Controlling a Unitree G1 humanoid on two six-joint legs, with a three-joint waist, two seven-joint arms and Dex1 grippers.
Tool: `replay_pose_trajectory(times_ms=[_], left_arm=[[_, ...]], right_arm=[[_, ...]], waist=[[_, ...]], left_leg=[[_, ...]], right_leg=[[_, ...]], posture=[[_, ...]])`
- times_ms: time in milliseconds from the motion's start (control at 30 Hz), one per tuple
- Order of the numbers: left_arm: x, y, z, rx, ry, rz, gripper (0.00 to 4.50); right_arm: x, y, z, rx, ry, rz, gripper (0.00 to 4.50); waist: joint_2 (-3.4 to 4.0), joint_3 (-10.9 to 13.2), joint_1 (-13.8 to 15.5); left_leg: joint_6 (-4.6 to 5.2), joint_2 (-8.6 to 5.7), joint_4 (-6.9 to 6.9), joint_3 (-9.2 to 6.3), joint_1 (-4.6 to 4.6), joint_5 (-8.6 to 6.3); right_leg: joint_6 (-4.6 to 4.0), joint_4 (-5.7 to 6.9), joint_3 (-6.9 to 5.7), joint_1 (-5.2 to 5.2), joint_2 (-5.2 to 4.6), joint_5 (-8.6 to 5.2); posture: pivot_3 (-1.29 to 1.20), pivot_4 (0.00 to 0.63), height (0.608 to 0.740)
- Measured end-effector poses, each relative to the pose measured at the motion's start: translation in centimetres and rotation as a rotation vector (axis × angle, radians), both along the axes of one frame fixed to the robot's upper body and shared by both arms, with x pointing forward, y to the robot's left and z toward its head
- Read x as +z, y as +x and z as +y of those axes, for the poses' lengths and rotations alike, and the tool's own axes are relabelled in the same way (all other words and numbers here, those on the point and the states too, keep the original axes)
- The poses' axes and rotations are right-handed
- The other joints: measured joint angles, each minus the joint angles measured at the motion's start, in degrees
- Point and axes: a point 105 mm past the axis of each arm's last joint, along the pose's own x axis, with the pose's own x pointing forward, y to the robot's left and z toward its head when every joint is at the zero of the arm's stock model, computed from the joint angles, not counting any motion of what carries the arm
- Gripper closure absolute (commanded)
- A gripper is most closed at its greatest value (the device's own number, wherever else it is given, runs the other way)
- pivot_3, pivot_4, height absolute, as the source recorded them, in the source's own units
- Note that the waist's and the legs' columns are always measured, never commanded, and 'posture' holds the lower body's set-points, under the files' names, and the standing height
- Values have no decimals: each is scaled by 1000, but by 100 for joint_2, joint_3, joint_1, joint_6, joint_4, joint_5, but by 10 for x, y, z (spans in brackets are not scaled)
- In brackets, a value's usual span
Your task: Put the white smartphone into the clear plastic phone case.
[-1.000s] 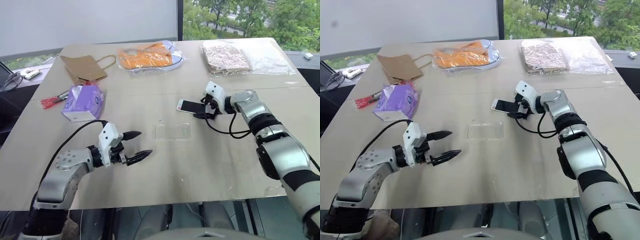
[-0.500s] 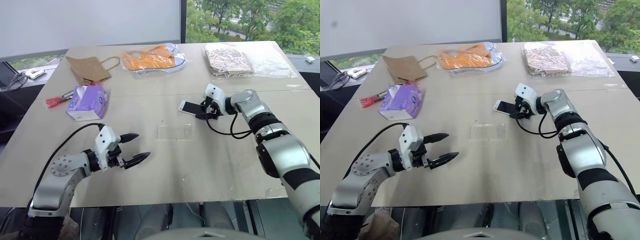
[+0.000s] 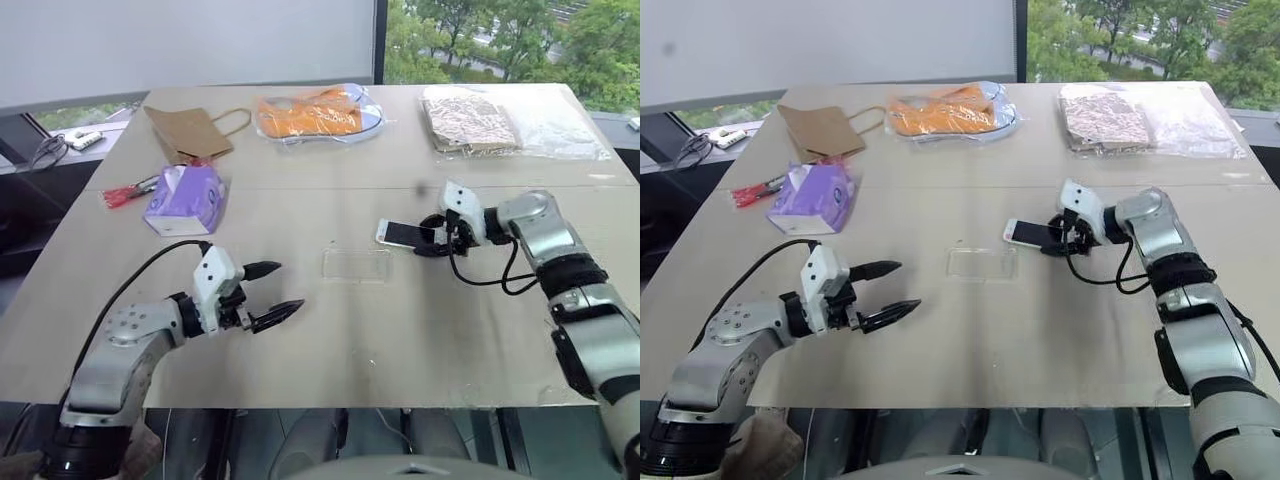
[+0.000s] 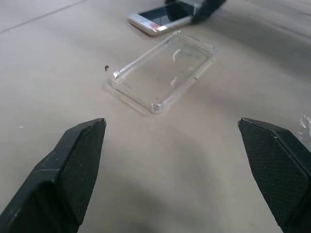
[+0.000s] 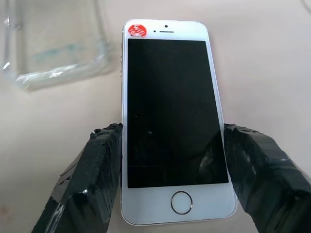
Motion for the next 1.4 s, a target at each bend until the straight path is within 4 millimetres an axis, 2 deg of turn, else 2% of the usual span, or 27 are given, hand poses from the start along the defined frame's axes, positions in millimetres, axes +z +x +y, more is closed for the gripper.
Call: replay_pose_trajectory(times_ms=[267,433,667,800,867,967,1133,1300,1400], left_arm=[[0,2,0,-4,-3,4,0],[-1,3,-3,-13,-6,7,0],[-3,3,-4,-16,-9,14,0],[-3,4,-4,-14,-14,11,0],[-3,6,-3,-7,-17,11,0],[-4,8,-1,5,-15,14,0],[-6,11,1,16,0,9,0],[-4,13,1,13,6,-8,0],[-5,13,1,15,13,-7,0]], right_arm=[[6,-21,-5,-56,51,47,1717],[24,-29,-5,-75,75,19,1717],[40,-35,9,-65,117,-13,1717],[46,-43,26,-18,111,-40,1717],[44,-51,41,40,86,-52,1717],[38,-58,52,78,59,-54,1717],[19,-67,73,119,16,-50,1717],[8,-63,76,97,-20,-52,1717],[8,-62,78,105,-30,-62,1717]], waist=[[1,5,8],[2,6,-24],[2,7,-29],[2,7,-33],[1,7,-34],[1,6,-28],[1,7,-33],[1,7,-29],[1,6,-43]], left_leg=[[0,0,-5,-1,-21,0],[0,0,4,0,-73,1],[0,0,4,2,-82,1],[0,0,4,2,-82,1],[0,0,4,2,-82,1],[0,0,6,2,-83,1],[0,0,9,2,-83,1],[0,0,11,2,-84,1],[-1,0,12,2,-83,1]], right_leg=[[0,-10,-1,-11,-2,0],[0,0,0,-65,-4,1],[0,1,1,-71,-6,0],[0,2,1,-72,-7,0],[0,2,2,-73,-7,1],[0,2,1,-75,-6,1],[0,4,1,-77,-5,1],[0,5,1,-77,-4,1],[0,8,0,-78,-2,1]], posture=[[0,150,740],[0,150,740],[0,150,740],[0,150,740],[0,150,740],[0,150,740],[0,150,740],[0,150,740],[0,150,740]])
